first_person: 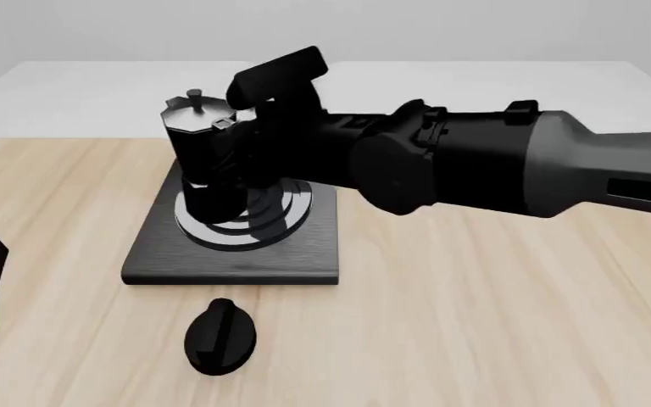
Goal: Put both moka pots on the stove.
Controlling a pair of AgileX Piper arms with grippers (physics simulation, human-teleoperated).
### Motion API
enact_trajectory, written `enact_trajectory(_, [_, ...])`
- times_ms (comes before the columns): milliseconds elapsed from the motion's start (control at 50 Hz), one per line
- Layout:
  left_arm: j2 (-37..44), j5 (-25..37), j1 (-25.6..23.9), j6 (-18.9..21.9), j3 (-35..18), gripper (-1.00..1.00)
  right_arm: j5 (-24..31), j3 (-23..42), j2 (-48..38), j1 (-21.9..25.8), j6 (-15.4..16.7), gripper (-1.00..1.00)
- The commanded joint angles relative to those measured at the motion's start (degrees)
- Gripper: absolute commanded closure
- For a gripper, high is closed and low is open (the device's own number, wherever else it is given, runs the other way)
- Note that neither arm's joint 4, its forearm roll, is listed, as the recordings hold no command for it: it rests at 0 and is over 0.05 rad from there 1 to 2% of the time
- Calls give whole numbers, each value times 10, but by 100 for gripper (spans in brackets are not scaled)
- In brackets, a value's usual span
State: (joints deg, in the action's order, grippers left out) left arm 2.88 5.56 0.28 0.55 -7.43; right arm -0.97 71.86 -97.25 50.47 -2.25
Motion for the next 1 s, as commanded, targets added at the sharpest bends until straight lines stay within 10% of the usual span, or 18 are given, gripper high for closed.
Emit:
enact_trajectory(20, [0, 0, 0, 0, 0, -100, -9, 37, -25, -9, -5, 100])
enact_trajectory(1000, [0, 0, 0, 0, 0, -100, -6, 133, -151, -32, -26, 100])
